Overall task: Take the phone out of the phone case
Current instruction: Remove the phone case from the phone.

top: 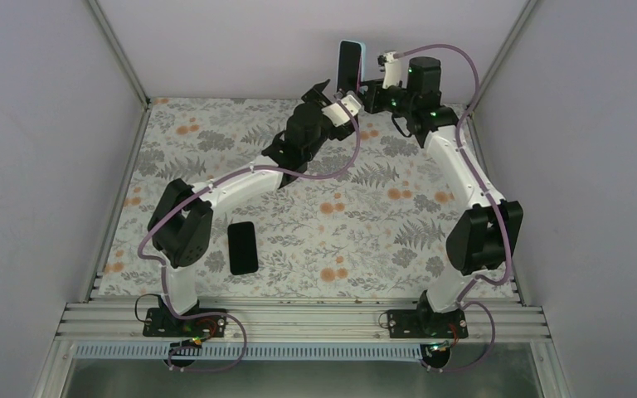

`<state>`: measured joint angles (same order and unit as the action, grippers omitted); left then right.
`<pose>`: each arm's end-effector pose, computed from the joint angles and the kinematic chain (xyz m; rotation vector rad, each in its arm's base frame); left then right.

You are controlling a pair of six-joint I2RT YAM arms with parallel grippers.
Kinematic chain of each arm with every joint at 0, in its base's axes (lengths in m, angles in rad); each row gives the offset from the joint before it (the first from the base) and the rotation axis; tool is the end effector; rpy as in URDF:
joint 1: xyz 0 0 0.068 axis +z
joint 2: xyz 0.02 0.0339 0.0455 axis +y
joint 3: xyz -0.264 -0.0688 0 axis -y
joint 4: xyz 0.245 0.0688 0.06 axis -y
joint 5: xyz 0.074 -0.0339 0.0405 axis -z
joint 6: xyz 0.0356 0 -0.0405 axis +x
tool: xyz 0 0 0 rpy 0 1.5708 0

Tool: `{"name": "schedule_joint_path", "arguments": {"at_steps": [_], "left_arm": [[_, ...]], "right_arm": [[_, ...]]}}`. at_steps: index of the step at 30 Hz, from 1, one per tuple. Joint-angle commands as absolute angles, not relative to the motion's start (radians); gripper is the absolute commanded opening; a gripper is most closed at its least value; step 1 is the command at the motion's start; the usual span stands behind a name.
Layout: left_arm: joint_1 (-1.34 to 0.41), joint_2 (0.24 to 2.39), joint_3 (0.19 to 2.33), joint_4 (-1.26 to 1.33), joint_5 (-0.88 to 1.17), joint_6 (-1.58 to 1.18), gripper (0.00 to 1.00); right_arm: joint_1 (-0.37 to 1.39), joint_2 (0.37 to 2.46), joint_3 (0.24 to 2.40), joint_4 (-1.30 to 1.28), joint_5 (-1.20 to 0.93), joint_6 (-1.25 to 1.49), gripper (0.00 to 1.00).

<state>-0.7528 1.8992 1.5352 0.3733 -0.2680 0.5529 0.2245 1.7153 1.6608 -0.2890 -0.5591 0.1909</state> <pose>0.3449 -0.3102 0.3332 0.7729 1.3574 0.0517 0.3897 0.1084 0.3862 -0.4170 1.8978 0.8116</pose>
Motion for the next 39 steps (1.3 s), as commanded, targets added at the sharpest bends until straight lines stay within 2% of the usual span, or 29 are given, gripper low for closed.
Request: {"name": "schedule_joint_path", "arguments": {"at_steps": [1,19,29,39], "left_arm": [[-0.749,1.853,1.590,0.346,-0.223,0.491,1.00],[-0.738,1.815,1.580,0.320,-0.212,0.472,1.00],[-0.742,1.813,1.496,0.409,-0.300,0.567,1.00],[-0.786,1.840,1.292,0.923,-0.578,0.892,1.00]], "right_arm": [[0.245,1.671,1.644,-0.236,-0.569,0.165,0.03],[0.256,1.671,1.643,-0.241,-0.554,0.144,0.03],[0.259,1.641,1.641,-0.236,-0.562,0.157,0.03],[0.263,1.611,1.627,-0.231,-0.595,0.189,0.03]]}}
